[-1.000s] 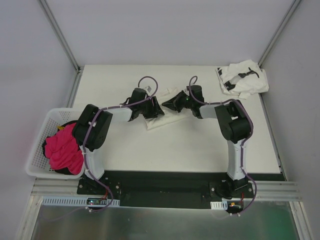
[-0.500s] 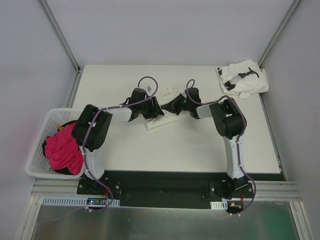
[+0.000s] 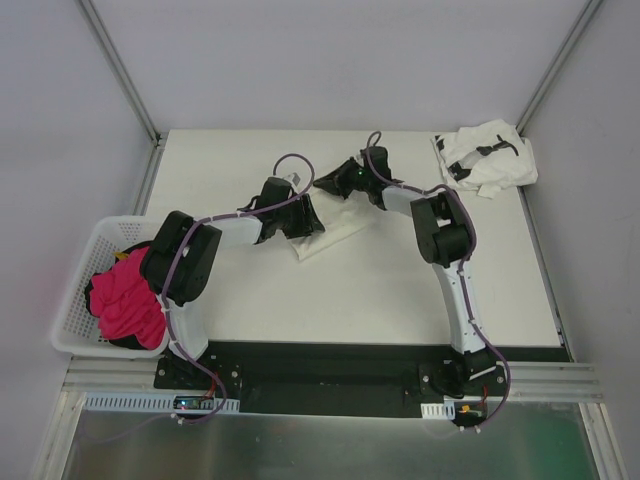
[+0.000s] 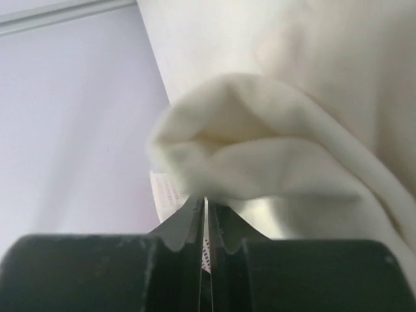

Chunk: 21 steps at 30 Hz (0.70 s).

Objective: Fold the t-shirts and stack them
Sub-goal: Fold the long partially folded tshirt into a neat square

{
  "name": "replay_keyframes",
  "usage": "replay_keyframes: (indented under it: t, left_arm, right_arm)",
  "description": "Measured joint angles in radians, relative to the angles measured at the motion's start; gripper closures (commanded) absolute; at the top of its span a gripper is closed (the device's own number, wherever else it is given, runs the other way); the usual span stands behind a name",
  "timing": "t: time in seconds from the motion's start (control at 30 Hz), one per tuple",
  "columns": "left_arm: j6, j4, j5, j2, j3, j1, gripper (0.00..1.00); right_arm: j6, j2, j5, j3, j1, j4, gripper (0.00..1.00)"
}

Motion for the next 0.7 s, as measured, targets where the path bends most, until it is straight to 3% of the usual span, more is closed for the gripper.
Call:
replay_keyframes:
  t: [0.37, 0.47, 0.7]
  left_arm:
    - [0.0, 0.013, -0.003, -0.001, -0.013, 0.0, 0.52]
    - [0.0, 0.014, -0.005, -0.008, -0.02, 0.0, 0.53]
    - [0.025, -0.022, -0.041, -0.047, -0.025, 0.001, 0.53]
  right_arm:
    - [-0.077, 0.169, -0.013, 0.46, -0.084, -0.189, 0.87]
    - [-0.09, 0.162, -0.03, 0.449, -0.106, -0.198, 0.87]
    - [-0.127, -0.061, -0.075, 0.056, -0.116, -0.184, 0.86]
